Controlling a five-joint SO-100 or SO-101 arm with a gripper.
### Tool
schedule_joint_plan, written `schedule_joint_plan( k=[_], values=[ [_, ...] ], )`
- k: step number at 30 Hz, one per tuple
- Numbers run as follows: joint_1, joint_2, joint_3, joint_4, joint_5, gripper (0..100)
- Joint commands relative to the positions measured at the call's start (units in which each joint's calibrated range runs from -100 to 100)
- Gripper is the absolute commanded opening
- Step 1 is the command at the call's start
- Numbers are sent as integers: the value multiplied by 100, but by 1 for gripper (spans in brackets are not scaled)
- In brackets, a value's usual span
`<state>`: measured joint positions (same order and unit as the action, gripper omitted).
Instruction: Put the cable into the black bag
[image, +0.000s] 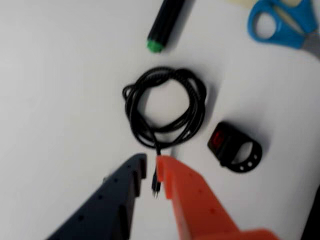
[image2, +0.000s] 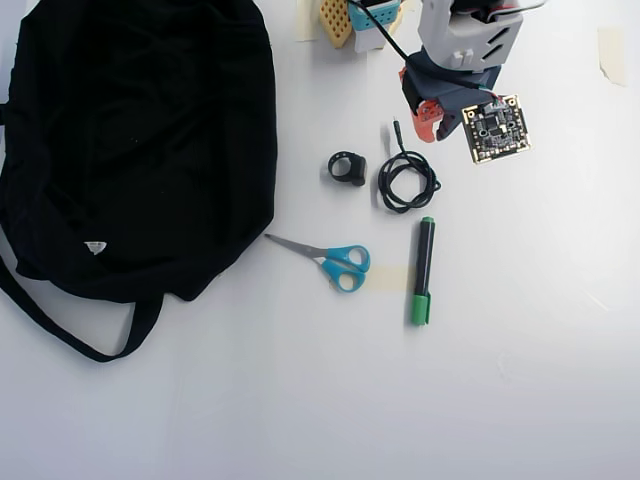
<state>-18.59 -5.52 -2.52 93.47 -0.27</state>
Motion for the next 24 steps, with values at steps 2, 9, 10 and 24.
schedule_joint_plan(
  k=[2,9,10,24],
  values=[
    [-41,-128,350,41,368,3],
    [49,-112,934,-545,515,3],
    [79,-112,1015,-682,515,3],
    [251,378,1545,-2250,520,17]
  ],
)
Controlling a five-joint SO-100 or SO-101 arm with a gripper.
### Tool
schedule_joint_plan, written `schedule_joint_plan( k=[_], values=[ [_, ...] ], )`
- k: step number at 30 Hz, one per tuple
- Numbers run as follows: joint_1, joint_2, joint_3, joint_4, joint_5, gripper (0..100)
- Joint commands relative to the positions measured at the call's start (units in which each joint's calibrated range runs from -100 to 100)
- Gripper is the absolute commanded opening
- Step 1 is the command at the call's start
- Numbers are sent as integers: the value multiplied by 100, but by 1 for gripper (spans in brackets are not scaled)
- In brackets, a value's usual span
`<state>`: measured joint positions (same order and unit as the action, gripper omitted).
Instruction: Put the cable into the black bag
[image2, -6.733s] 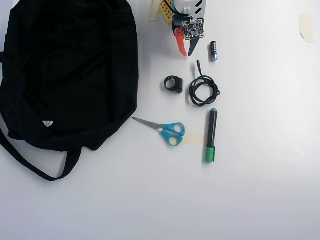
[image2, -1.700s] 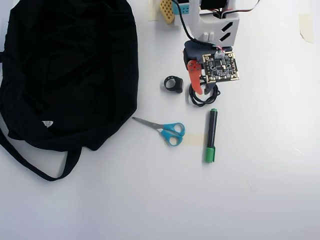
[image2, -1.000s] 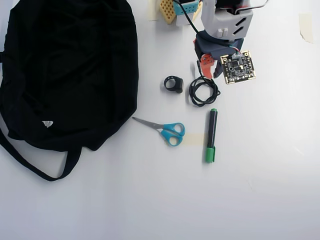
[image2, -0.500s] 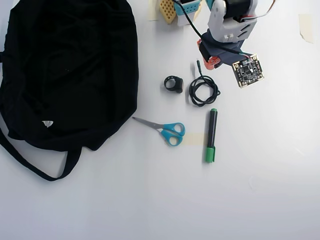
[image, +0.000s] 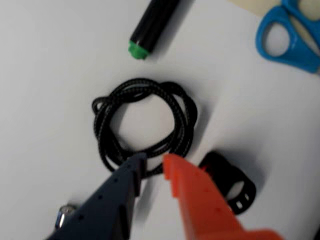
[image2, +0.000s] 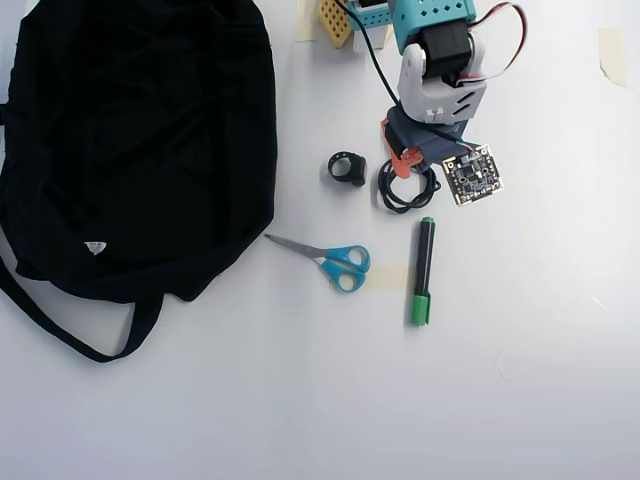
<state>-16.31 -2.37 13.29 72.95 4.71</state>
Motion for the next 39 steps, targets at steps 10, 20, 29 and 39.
schedule_joint_plan(
  k=[10,20,29,39],
  values=[
    [98,643,-116,-680,142,27],
    [60,1075,-35,-818,137,28],
    [31,1473,-35,-809,200,28],
    [-74,1847,-125,-826,184,28]
  ],
)
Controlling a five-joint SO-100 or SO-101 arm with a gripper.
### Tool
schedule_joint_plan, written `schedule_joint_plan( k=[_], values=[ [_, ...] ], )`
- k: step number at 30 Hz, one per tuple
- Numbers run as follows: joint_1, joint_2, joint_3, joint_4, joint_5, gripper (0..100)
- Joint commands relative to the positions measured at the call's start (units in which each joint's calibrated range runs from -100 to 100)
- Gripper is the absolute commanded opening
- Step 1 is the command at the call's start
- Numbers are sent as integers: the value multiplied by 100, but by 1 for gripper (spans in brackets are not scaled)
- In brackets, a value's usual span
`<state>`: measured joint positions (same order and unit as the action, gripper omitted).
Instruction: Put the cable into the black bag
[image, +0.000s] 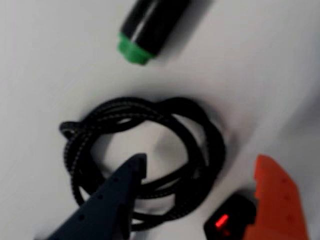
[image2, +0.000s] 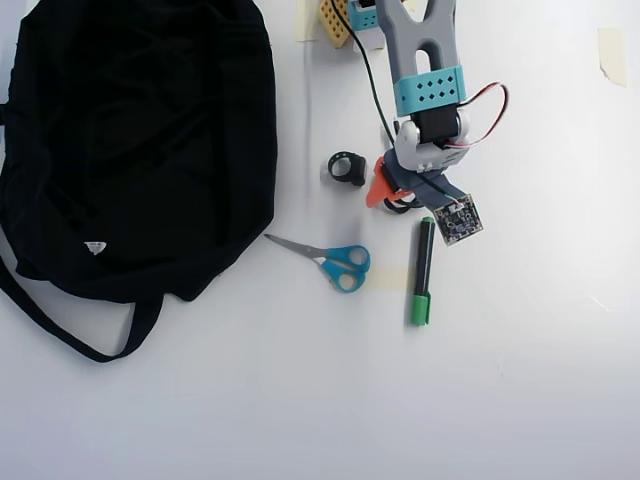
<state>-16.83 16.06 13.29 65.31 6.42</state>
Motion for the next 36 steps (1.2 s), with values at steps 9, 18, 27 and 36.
schedule_joint_plan(
  k=[9,18,27,36],
  values=[
    [-15,228,-116,-260,24,25],
    [7,228,-98,-415,29,3],
    [-8,103,-206,-407,29,2],
    [-105,95,-790,-321,29,2]
  ],
)
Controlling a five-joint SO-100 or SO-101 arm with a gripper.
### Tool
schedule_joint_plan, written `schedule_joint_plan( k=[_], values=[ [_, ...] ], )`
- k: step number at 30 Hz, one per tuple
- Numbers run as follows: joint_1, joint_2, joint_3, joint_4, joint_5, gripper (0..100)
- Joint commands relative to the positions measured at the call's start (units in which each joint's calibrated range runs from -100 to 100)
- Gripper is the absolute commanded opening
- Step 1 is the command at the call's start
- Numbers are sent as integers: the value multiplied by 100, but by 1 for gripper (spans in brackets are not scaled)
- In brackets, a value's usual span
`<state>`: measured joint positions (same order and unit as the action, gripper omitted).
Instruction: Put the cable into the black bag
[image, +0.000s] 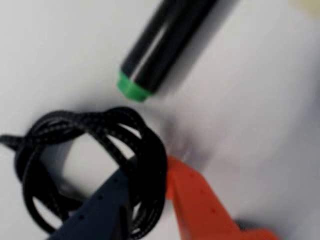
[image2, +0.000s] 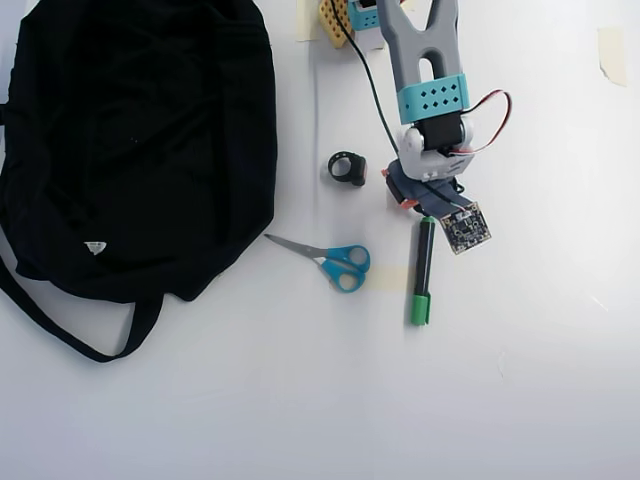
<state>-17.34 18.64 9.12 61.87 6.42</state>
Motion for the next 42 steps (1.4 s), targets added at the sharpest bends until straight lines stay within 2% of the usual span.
schedule_joint_plan(
  k=[1,4,9,15,22,28,35,42],
  values=[
    [-61,-171,-463,66,29,2],
    [-106,-171,-975,652,29,2],
    [-106,-171,-2412,2461,29,2],
    [-31,-229,-2978,3709,29,2],
    [268,-1416,-2556,3744,8,2],
    [919,-2611,-1199,3744,-29,2],
    [2071,-4320,4,3744,-23,2],
    [3499,-4544,499,3744,24,2]
  ],
)
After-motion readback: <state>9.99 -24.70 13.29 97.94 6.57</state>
